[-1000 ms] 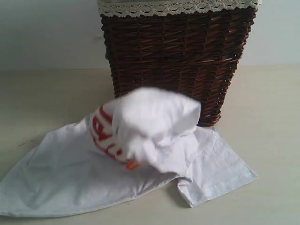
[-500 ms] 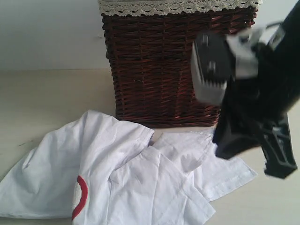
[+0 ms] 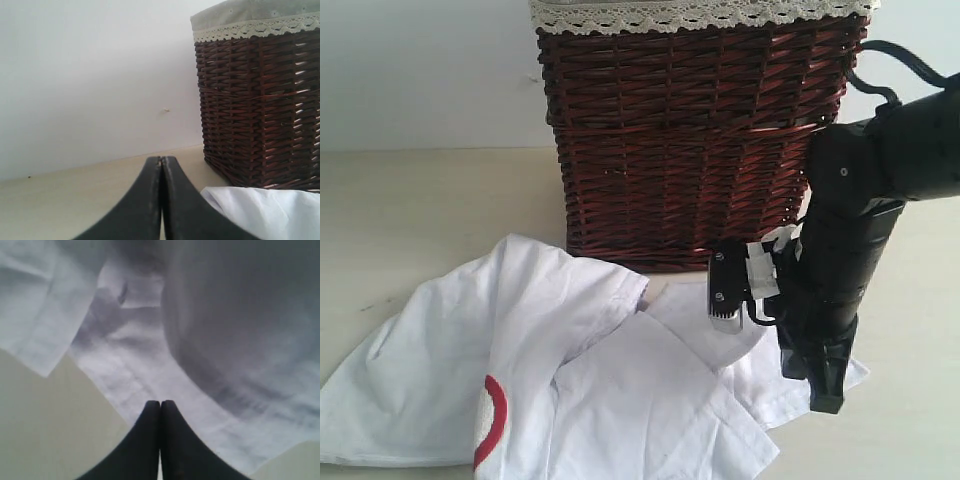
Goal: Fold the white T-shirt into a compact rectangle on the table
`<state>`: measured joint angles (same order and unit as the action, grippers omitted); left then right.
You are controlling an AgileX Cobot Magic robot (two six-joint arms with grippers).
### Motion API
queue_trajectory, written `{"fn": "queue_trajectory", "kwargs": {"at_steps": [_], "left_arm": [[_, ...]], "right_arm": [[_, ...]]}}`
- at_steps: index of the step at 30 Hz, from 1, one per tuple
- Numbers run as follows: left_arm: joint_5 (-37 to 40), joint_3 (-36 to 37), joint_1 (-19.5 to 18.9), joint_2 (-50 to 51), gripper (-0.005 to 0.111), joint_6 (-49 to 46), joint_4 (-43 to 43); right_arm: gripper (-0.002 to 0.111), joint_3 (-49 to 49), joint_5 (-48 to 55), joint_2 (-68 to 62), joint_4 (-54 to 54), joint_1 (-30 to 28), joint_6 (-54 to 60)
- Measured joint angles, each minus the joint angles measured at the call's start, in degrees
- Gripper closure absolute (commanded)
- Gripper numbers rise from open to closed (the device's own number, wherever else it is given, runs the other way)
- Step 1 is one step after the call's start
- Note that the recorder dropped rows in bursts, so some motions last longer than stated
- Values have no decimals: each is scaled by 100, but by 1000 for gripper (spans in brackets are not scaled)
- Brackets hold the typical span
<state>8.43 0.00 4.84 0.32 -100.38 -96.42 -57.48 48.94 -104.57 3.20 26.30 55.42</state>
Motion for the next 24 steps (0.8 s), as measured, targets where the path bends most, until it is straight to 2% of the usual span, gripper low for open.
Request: {"fn": "queue_trajectory", "kwargs": {"at_steps": [5,9,18,22,24], "left_arm": [[0,0,0,0,107,0,0],[0,0,0,0,107,0,0],[0,0,0,0,107,0,0],[0,0,0,0,107,0,0],[0,0,0,0,107,0,0]], "right_arm": [[108,0,-305,-334,57,0,85],[108,0,-58,-571,111,0,181],[108,-10,1932,-628,746,0,1263],[108,-10,1984,-379,1409,0,1472],[108,0,1360,-47,1539,0,1446]]}}
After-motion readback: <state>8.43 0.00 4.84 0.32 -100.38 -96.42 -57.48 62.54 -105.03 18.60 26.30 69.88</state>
